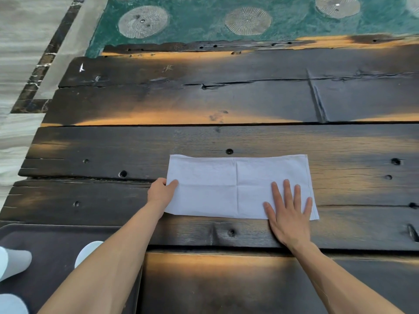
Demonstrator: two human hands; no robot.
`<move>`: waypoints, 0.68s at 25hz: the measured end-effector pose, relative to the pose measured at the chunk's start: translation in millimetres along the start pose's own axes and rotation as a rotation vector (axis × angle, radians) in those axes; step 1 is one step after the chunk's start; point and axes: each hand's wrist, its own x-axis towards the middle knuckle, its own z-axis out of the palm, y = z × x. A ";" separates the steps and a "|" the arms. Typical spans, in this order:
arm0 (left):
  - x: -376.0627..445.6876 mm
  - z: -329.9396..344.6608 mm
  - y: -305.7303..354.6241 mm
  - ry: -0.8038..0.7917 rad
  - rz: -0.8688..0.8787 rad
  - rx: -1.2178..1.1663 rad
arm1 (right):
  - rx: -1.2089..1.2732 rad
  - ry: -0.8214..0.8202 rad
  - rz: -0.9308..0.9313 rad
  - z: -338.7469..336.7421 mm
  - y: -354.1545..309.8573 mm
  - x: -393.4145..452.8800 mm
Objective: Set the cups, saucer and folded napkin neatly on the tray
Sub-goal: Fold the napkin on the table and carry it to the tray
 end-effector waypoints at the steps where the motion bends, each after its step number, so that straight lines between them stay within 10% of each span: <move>1: -0.6 -0.7 -0.6 -0.018 0.033 -0.008 | 0.011 -0.001 -0.003 0.7 1.1 0.1; 17: -106.6 21.9 86.2 -0.107 0.435 -0.258 | 0.127 0.018 0.042 -9.7 80.1 -26.5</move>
